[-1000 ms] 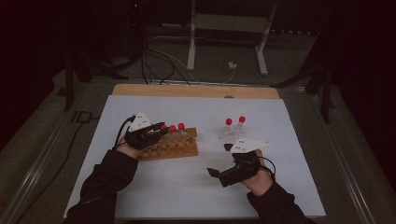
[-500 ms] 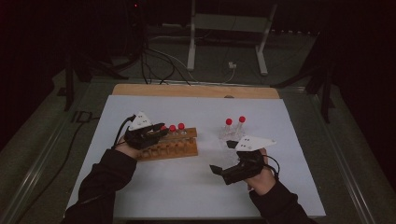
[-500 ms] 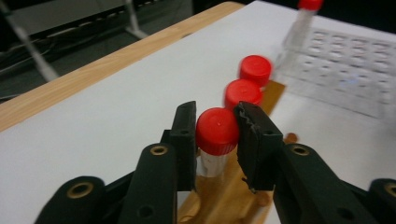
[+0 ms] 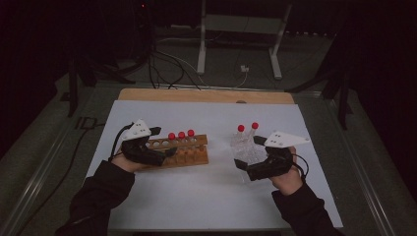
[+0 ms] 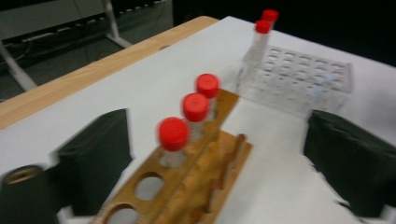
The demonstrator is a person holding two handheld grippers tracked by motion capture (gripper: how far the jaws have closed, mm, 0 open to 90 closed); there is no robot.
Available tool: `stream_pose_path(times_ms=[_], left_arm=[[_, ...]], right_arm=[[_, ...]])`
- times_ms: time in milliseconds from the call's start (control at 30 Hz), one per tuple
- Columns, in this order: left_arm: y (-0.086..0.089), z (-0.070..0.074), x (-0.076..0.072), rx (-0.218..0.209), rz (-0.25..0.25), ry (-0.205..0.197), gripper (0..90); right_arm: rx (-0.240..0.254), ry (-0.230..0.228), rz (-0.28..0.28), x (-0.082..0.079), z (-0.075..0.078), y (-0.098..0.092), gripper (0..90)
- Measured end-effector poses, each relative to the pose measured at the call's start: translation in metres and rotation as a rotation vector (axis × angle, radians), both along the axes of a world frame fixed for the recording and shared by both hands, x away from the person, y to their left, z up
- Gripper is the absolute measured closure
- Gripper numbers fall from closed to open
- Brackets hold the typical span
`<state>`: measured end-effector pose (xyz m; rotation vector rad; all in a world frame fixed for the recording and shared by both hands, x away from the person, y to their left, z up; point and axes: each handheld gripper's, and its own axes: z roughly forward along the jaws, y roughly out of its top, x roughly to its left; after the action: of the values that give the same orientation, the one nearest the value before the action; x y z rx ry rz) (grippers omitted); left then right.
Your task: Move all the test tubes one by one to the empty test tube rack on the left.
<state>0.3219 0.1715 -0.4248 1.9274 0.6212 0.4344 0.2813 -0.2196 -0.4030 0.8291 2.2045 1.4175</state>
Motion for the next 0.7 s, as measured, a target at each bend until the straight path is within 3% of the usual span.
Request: stream_pose_path(times_ms=[67,333,400,600,700], left_arm=[[0.000,0.000,-0.005,-0.005,-0.008,-0.001,2.3],[0.000,-0.003,-0.017,-0.029,-0.047,-0.008,1.7],[-0.001,-0.003,-0.019,-0.024,-0.054,-0.013,1.7],[-0.002,-0.004,-0.021,-0.031,-0.069,-0.010,1.7],[-0.003,-0.006,-0.021,-0.027,-0.072,-0.006,1.7]], right_arm=[[0.000,0.002,-0.029,0.007,0.000,-0.007,0.0],[-0.029,0.030,-0.152,0.038,-0.018,-0.026,0.0],[-0.039,0.039,-0.191,0.045,-0.025,-0.029,5.2],[-0.054,0.077,-0.259,0.069,-0.042,-0.037,8.8],[-0.053,0.084,-0.285,0.077,-0.049,-0.040,16.9]])
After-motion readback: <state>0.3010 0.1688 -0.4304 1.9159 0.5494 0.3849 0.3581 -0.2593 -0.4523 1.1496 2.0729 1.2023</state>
